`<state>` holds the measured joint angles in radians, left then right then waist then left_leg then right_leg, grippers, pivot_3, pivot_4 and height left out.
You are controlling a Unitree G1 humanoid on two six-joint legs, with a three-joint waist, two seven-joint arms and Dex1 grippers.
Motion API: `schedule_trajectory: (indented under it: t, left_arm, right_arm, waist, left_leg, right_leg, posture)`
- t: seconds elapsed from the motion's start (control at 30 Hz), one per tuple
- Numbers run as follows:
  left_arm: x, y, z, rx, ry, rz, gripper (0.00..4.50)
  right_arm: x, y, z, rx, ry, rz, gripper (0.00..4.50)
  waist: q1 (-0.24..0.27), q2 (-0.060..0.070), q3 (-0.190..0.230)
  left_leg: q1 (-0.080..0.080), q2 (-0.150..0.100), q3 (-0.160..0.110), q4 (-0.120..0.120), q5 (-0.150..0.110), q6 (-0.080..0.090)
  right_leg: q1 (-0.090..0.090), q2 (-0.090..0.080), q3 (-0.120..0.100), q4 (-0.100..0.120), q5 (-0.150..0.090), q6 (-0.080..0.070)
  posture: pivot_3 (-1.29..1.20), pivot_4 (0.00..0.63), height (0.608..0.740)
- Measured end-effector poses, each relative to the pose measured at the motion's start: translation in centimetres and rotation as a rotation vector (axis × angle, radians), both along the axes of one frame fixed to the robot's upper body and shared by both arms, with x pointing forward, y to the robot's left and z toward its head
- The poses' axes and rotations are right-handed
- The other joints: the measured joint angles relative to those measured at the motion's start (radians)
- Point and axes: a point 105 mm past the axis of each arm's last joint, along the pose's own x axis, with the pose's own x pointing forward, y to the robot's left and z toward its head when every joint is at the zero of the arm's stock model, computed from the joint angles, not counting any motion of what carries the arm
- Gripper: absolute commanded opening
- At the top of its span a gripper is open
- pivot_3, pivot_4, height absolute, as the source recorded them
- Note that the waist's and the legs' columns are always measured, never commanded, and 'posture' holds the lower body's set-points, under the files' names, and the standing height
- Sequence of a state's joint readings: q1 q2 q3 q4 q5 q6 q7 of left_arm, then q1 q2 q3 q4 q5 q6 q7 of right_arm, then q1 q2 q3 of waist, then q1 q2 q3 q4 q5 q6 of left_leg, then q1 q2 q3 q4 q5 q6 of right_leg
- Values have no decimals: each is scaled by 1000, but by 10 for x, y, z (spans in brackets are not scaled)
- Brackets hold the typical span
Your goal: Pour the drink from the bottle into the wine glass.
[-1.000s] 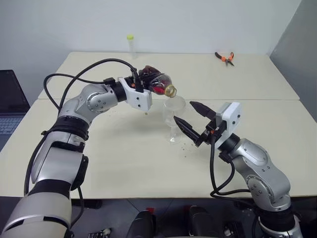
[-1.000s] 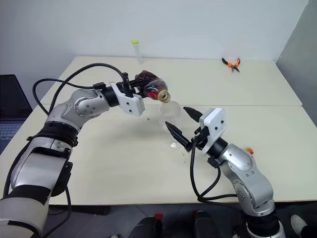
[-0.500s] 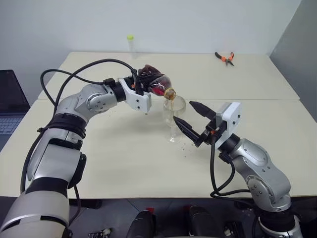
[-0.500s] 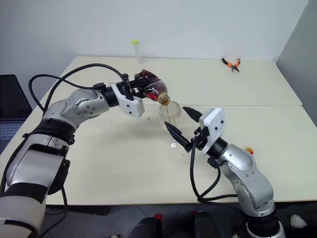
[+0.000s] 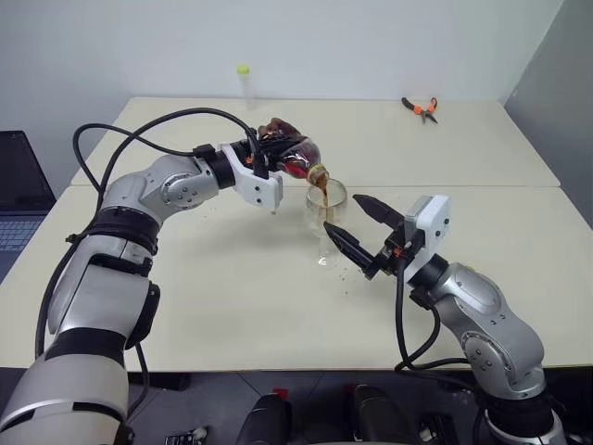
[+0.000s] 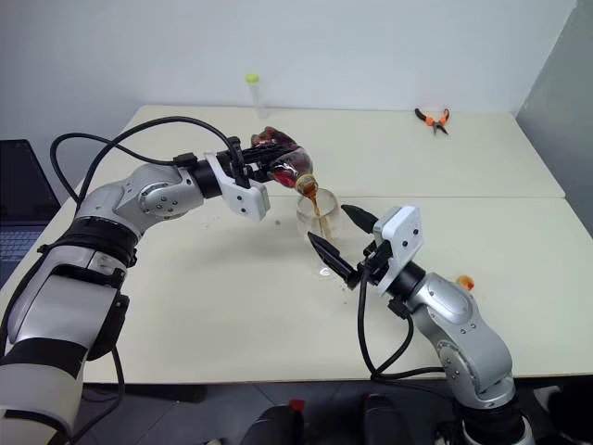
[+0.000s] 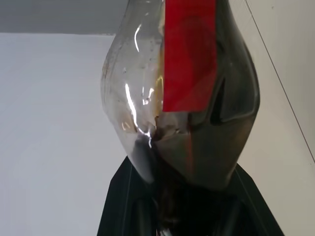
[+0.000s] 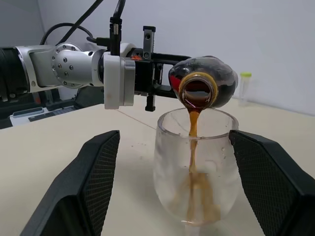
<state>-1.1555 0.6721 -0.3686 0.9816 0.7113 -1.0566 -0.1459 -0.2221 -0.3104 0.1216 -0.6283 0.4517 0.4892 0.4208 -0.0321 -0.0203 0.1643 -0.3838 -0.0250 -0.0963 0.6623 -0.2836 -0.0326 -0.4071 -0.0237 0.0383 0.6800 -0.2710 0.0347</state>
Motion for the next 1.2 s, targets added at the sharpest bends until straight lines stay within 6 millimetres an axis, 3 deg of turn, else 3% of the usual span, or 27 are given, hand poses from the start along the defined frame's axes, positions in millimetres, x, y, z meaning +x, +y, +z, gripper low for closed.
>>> schedule_trajectory:
  t: [0.9, 1.2]
  left_arm:
    - [3, 0, 22, 0, -76, 9, 739]
    - [5, 2, 17, 21, -73, 21, 739]
  right_arm:
    - [-4, 2, -5, -23, 10, 24, 3807]
    - [-6, 3, -3, -22, 1, 27, 3807]
  waist:
    - [0, 0, 0]
    - [0, 0, 0]
  left_leg:
    - [0, -1, 0, 0, 0, 0]
    - [0, -1, 0, 0, 0, 0]
  right_leg:
    - [0, 0, 0, 0, 0, 0]
    - [0, 0, 0, 0, 0, 0]
  posture:
    - [0, 150, 740]
    - [0, 150, 740]
